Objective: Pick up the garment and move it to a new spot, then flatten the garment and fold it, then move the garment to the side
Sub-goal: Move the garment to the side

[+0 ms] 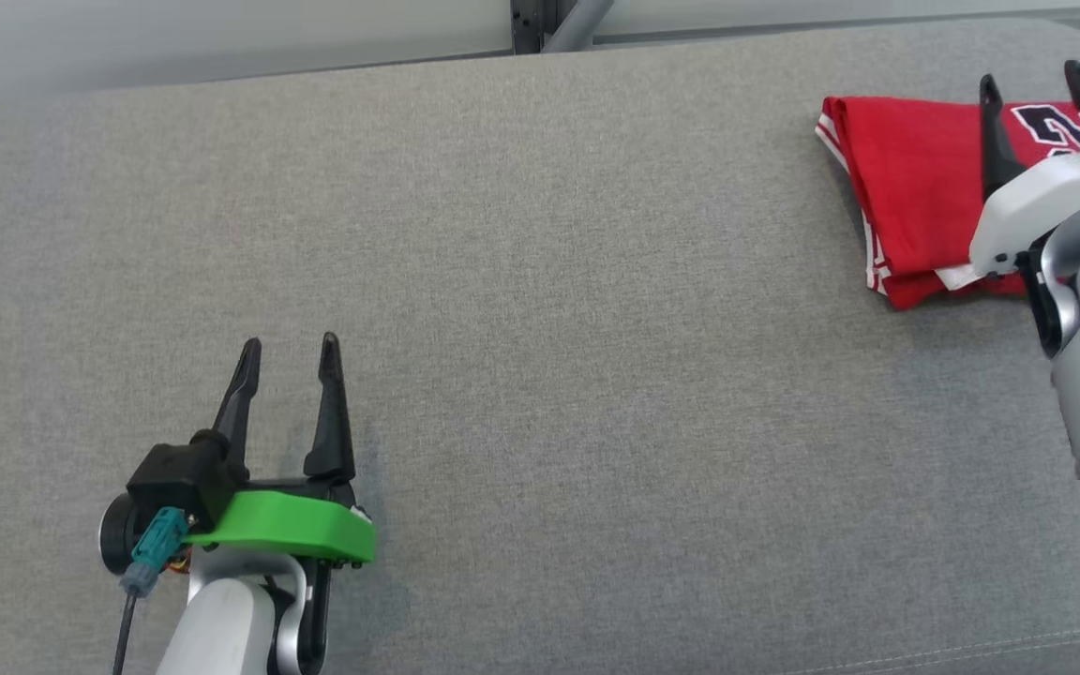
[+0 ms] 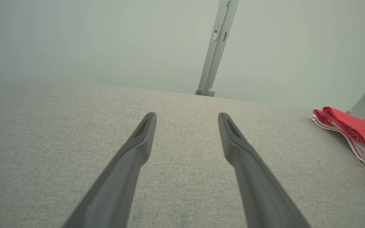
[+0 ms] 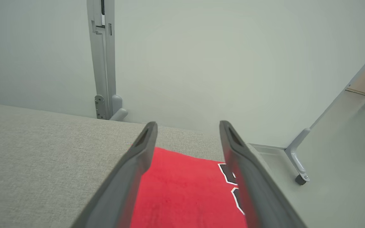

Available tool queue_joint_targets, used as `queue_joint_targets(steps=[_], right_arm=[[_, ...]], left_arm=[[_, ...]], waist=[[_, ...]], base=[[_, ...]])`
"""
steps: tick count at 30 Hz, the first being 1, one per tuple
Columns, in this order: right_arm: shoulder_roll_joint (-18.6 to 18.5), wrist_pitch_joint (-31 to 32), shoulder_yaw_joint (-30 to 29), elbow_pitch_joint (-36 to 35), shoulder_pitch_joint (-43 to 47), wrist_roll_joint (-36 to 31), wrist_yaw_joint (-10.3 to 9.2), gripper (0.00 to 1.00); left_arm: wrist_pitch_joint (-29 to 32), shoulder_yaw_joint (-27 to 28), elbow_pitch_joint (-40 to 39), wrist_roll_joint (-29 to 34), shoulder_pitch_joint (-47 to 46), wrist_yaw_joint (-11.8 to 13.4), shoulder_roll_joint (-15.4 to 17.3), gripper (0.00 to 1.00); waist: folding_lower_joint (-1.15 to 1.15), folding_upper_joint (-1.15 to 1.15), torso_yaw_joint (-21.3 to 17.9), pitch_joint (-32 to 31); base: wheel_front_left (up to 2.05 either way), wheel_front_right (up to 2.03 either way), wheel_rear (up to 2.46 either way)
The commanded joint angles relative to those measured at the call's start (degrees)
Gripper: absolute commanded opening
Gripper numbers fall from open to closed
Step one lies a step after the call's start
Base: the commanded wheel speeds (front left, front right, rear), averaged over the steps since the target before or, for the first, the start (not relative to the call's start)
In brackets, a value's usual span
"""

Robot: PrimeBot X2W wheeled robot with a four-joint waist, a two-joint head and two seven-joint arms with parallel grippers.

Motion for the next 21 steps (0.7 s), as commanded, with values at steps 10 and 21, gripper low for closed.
queue_joint_targets(steps=[10,21], right_arm=[[5.0,-1.4,2.4,-14.9,15.4,8.2,-0.11,1.00],[12.6,-1.2,0.4,-34.4,35.4,7.3,-0.10,1.00]], left_arm=[[-0.6,1.9,0.2,0.6,5.4,2.8,1.5,1.00],[-0.9,2.3,1.0,0.7,9.8,3.5,1.5,1.00]], waist=[[0.00,0.17,-1.4,-6.9],[0.00,0.17,-0.6,-10.3]], base=[[0.00,0.00,0.00],[0.00,0.00,0.00]])
